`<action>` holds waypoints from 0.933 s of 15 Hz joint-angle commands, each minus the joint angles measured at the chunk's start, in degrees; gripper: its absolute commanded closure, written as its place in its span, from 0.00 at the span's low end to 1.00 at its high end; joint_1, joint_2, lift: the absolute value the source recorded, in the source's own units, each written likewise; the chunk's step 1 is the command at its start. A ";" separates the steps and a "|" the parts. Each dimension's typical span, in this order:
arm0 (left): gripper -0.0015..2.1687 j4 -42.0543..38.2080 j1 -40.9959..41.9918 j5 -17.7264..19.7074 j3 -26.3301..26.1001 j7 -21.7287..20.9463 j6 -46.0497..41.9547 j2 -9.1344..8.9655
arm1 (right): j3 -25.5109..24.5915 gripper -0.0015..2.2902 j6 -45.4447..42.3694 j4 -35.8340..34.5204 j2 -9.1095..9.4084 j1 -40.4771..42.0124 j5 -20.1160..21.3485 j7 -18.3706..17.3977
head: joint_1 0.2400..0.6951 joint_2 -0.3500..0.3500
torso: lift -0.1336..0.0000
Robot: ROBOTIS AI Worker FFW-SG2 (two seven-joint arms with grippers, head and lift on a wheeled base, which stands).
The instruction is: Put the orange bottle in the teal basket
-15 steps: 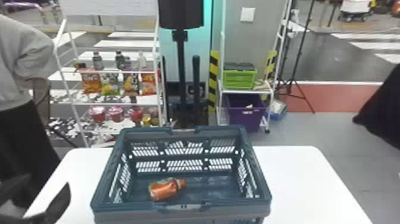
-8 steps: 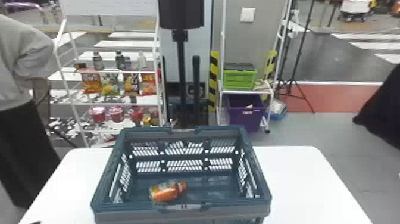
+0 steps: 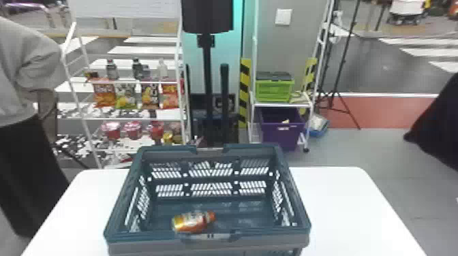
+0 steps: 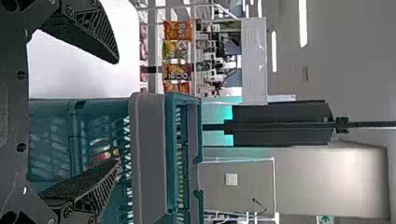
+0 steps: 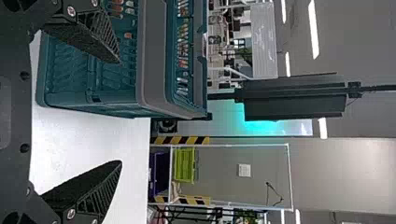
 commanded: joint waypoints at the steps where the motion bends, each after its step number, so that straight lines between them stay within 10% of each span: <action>1: 0.07 -0.70 1.06 0.24 -3.27 2.44 -0.31 -0.15 | 0.11 0.05 -0.26 -0.05 -0.12 0.30 -0.30 0.09 | 0.57 0.50 | 1.00; 14: 0.06 -2.81 2.90 0.33 -4.77 4.11 -1.01 -0.15 | 0.11 0.05 -1.14 -0.14 0.15 1.27 -0.39 0.53 | 0.57 0.50 | 1.00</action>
